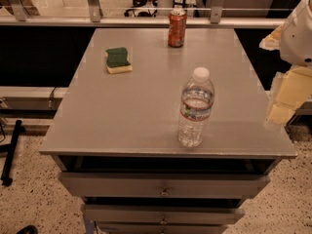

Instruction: Move sponge near water bottle

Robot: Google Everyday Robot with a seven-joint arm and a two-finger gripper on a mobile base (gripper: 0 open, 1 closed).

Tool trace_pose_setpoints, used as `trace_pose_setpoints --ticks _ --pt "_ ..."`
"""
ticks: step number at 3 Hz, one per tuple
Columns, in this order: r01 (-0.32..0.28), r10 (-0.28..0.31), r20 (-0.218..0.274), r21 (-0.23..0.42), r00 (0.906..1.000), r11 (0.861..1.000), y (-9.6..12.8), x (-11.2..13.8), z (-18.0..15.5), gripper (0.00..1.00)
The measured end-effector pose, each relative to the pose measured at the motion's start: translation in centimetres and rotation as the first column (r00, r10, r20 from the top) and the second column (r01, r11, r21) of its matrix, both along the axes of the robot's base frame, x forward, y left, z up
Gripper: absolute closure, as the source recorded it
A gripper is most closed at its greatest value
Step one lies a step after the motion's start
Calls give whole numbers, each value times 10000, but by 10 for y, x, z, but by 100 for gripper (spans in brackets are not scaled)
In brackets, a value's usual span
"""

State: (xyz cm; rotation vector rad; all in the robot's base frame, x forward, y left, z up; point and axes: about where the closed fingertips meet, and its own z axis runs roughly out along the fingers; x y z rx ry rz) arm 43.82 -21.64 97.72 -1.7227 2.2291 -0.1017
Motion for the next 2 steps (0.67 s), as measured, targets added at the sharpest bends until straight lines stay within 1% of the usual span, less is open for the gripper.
trace_pose_setpoints --ticks 1,2 --pt "-1 1 3 0 10000 10000 0 0 0 0" --pt "-724 721 687 15 9950 9974 5 24 -7 0"
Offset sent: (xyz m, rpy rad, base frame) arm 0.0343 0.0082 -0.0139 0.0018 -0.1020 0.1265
